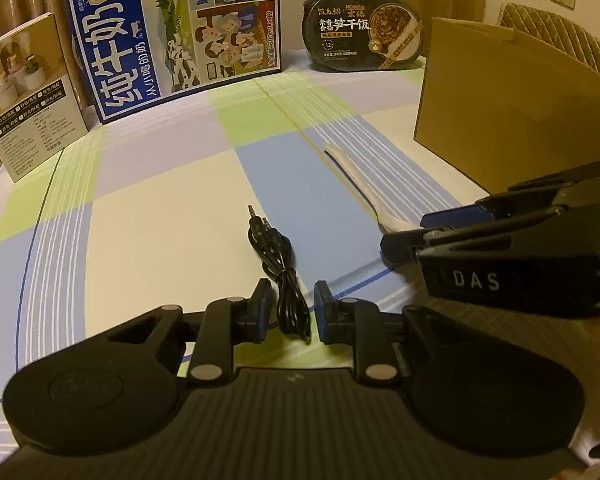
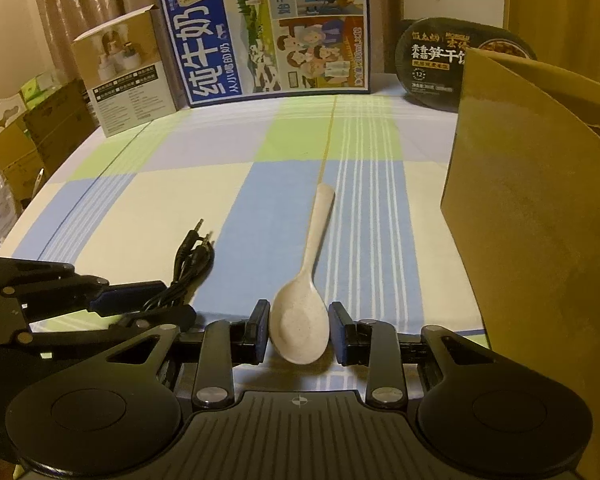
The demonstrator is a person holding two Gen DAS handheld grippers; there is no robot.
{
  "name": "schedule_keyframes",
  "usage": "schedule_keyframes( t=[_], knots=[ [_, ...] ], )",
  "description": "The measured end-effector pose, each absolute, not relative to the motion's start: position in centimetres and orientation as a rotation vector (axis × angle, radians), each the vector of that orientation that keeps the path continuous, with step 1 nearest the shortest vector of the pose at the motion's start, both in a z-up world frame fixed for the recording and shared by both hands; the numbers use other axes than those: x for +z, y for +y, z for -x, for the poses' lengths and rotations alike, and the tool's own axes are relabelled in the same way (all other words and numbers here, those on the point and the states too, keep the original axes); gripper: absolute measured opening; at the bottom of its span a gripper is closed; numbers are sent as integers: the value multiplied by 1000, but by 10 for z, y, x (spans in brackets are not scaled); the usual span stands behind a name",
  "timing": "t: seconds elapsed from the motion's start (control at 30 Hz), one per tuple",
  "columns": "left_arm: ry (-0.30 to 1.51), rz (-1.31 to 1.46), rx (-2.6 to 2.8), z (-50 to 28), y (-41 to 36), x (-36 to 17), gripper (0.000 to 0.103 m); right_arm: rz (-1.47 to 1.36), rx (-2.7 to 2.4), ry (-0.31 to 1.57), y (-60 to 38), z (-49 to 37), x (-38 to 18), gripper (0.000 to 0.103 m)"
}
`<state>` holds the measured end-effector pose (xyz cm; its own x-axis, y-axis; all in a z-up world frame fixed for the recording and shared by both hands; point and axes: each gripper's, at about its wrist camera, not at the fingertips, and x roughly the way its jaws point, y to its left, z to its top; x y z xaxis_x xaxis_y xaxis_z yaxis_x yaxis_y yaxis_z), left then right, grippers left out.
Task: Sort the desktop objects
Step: 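Close the right gripper on the white plastic spoon while the left gripper grasps the black cable, then lift the spoon with the right gripper while the left gripper lifts the black cable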
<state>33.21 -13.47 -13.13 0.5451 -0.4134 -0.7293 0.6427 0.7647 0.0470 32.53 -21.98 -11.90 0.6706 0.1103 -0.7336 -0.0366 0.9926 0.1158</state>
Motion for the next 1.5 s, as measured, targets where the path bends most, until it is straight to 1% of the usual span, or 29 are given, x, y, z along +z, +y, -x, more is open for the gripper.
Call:
schedule_keyframes(
  t=[0.07, 0.1, 0.13, 0.47, 0.73, 0.83, 0.93, 0.97, 1.03, 1.07, 1.1, 1.2, 1.3, 1.33, 1.43, 1.5],
  knots=[
    [774, -325, -638, -332, -134, -131, 15, -91, 85, 831, -219, -324, -118, 28],
    [780, -321, -638, -332, -133, -130, 11, -93, 87, 831, -219, -323, -118, 28],
    [786, -316, -639, -332, -132, -130, 11, -96, 89, 830, -220, -321, -117, 28],
    [842, -311, -663, -301, -116, -125, 10, -97, 142, 847, -217, -281, -103, 28],
    [889, -246, -625, -227, -73, -117, 10, -14, 236, 842, -199, -200, -92, 28],
    [892, -204, -608, -191, -62, -115, 10, 46, 247, 847, -198, -163, -97, 28],
    [878, -160, -593, -157, -54, -115, 10, 36, 252, 878, -202, -136, -107, 29],
    [874, -144, -585, -146, -52, -116, 10, 29, 249, 881, -203, -129, -110, 30],
    [860, -125, -566, -129, -49, -119, 10, 12, 241, 864, -206, -116, -113, 42],
    [847, -125, -559, -122, -47, -119, 10, 0, 232, 858, -207, -110, -114, 54],
    [836, -131, -556, -115, -46, -119, 10, -28, 223, 848, -209, -103, -116, 60],
    [813, -149, -543, -105, -46, -119, 12, -90, 199, 812, -212, -91, -117, 60],
    [790, -144, -525, -102, -45, -118, 25, -98, 194, 779, -210, -89, -118, 60],
    [780, -131, -516, -102, -44, -116, 27, -93, 190, 769, -209, -88, -119, 60],
    [755, -105, -494, -100, -38, -114, 32, -80, 177, 745, -213, -85, -122, 60],
    [743, -110, -488, -97, -35, -114, 32, -76, 164, 735, -214, -84, -123, 60]
  ],
)
